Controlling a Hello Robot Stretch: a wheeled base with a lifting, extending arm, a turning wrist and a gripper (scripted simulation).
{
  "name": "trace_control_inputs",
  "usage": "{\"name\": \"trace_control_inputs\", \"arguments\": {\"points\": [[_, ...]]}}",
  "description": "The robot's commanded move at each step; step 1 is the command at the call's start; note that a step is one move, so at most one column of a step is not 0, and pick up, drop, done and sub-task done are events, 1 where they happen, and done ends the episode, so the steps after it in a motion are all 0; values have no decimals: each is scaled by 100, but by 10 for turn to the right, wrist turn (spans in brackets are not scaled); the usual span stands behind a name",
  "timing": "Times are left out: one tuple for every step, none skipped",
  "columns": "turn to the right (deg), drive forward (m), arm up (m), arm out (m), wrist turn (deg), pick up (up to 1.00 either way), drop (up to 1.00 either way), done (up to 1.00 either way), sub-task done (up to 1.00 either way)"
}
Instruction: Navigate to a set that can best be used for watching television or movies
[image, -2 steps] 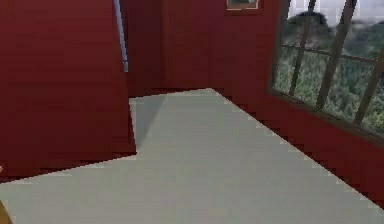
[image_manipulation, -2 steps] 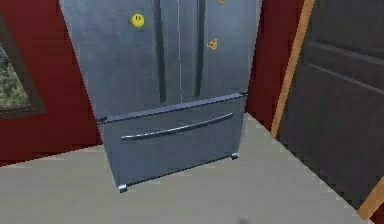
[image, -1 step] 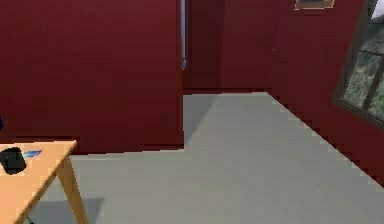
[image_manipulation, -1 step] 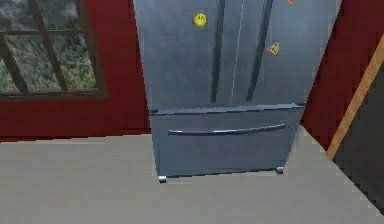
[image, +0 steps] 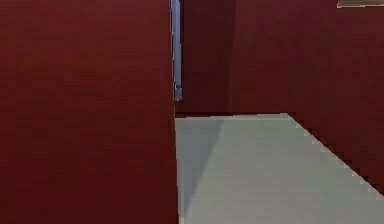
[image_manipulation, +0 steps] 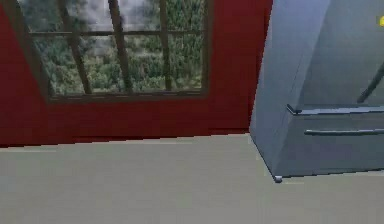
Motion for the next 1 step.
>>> {"name": "trace_control_inputs", "arguments": {"points": [[0,55,0,0,0,0,0,0,0]]}}
